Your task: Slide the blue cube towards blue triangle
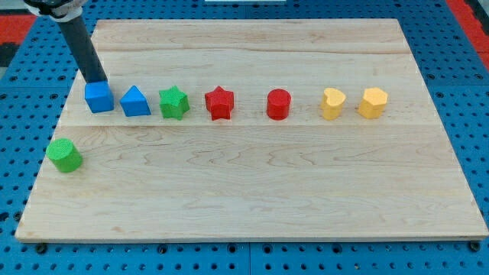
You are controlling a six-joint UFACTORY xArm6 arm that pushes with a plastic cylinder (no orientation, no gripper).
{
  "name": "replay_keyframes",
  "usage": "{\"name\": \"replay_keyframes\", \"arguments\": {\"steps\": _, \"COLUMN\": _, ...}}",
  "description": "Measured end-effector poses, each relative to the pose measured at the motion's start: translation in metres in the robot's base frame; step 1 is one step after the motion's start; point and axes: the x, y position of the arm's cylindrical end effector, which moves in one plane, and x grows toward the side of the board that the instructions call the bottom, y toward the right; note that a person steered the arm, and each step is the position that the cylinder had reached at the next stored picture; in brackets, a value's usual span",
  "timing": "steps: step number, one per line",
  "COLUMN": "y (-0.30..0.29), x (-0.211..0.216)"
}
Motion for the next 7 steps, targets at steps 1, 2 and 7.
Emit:
{"name": "replay_keyframes", "arguments": {"steps": 1, "y": 0.002, "x": 0.006}}
{"name": "replay_keyframes", "arguments": {"steps": 2, "y": -0.001, "x": 0.012}}
{"name": "replay_keyframes", "arguments": {"steps": 7, "y": 0.082, "x": 0.143}}
